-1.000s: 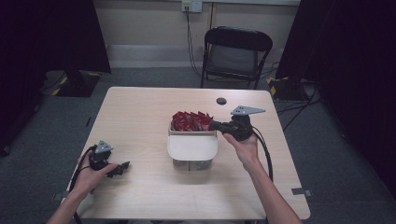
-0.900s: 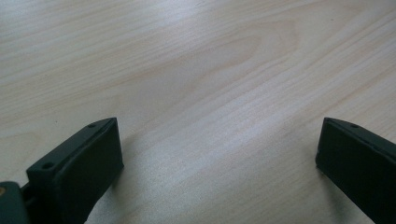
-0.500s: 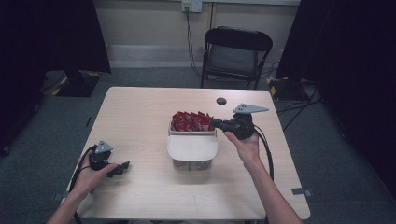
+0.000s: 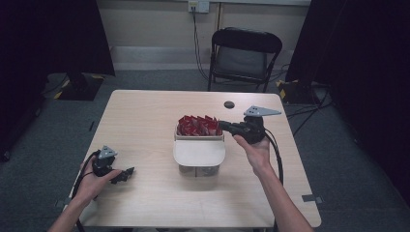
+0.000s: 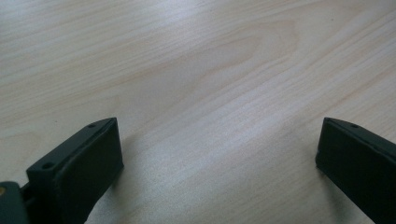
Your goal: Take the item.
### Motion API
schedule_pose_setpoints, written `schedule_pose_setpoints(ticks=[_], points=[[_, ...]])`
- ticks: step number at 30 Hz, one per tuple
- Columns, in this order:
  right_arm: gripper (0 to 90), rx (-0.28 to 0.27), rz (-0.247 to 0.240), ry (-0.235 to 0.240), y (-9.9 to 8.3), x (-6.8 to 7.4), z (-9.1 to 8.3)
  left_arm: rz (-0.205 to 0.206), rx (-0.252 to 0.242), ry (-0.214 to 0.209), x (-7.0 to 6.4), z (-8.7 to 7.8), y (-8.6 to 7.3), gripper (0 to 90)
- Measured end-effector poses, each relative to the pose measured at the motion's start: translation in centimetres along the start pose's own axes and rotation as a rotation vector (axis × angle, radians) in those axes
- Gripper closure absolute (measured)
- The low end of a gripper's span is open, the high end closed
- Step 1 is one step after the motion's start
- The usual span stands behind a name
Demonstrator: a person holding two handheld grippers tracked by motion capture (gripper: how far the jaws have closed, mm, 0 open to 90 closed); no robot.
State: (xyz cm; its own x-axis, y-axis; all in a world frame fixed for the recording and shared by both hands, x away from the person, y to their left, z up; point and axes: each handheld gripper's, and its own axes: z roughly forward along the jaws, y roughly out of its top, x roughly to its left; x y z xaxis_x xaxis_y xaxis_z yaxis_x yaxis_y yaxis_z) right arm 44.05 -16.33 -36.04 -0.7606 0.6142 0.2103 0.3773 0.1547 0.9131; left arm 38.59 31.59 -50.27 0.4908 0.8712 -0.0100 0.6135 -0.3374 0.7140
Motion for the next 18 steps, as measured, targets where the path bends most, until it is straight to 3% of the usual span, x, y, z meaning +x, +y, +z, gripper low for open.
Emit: schedule_pose_setpoints(ticks=[18], points=[[90.0,-0.025,-0.005,0.0,0.63,0.06,-0.72,0.0,0.0,0.0,0.0,0.0,0.0,0.0]])
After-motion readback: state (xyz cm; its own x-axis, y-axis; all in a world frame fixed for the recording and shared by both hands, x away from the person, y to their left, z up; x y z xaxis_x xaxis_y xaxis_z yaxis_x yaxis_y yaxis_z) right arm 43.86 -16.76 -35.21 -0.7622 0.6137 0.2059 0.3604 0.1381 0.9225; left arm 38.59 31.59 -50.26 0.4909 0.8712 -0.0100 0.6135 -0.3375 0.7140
